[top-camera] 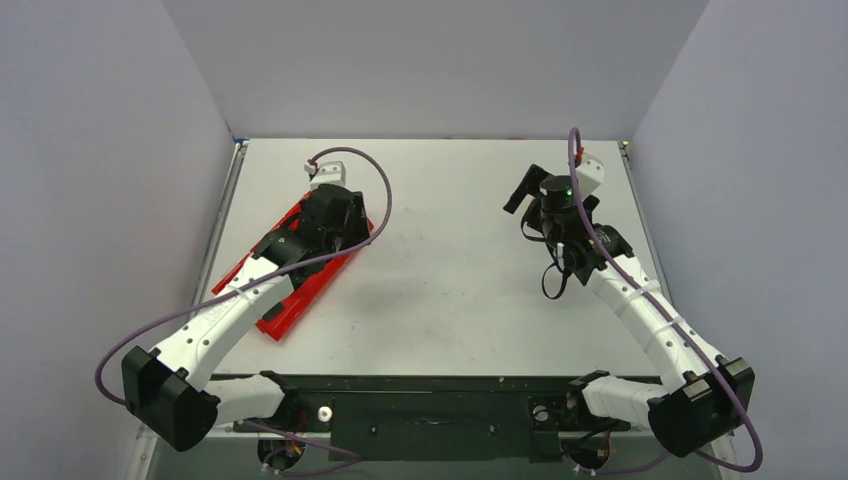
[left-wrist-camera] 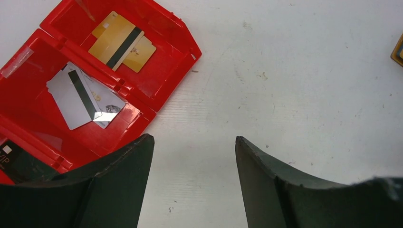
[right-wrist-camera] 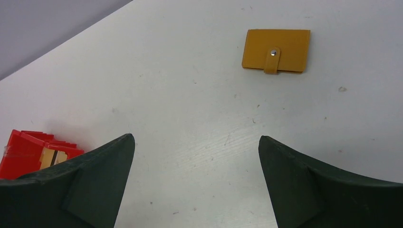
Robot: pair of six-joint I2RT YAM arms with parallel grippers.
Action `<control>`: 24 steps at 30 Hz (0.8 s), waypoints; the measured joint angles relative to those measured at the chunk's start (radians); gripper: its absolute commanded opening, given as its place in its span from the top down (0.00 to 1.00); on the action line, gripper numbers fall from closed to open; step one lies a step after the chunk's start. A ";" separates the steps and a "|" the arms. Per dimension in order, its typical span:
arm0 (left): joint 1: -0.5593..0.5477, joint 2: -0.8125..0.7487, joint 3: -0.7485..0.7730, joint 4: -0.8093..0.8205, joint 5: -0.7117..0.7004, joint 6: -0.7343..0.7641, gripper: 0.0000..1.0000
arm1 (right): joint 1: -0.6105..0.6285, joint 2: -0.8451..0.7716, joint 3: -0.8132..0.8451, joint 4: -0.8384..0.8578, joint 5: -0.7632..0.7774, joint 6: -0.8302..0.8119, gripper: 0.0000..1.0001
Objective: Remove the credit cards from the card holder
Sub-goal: Move the card holder to the center of the board.
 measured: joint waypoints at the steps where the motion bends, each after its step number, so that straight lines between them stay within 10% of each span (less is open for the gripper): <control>1: 0.004 0.000 0.000 -0.001 0.003 0.001 0.39 | 0.003 0.006 0.000 -0.001 0.000 0.000 0.00; 24: 0.031 -0.029 0.002 -0.031 0.064 0.035 0.38 | 0.008 0.114 0.043 -0.061 -0.003 0.013 0.01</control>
